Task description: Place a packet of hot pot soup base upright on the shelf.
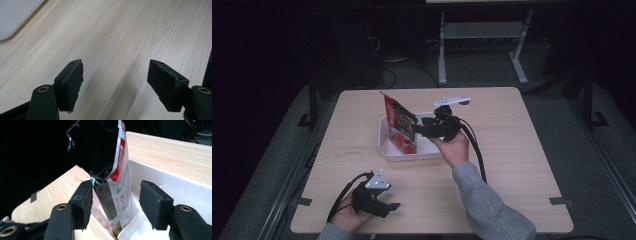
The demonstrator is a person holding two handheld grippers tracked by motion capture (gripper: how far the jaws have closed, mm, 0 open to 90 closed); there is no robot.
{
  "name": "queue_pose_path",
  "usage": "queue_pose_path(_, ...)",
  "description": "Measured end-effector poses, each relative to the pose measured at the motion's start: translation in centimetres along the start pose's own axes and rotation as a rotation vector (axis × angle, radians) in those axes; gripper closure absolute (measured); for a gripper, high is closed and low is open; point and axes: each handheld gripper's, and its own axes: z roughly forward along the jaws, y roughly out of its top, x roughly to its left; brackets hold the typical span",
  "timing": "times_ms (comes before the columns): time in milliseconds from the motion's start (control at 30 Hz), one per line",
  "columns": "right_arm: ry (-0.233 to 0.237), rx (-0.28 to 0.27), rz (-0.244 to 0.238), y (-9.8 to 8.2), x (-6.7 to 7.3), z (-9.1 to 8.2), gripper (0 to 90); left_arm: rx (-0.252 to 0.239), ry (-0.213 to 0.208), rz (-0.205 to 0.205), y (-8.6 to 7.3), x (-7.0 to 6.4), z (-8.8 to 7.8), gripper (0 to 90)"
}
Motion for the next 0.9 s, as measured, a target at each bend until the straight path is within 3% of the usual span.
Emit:
queue_pose_path(333,0.048,0.009,-0.01,-0.5,-0.6,-1.9,40.7,0.002,0.001,0.001,0.0,0.0,0.1,28.1)
queue_pose_path(900,0.069,0.023,-0.026,-1.5,-1.1,-4.5,40.2,-0.001,0.002,0.001,0.0,0.0,0.1,27.7)
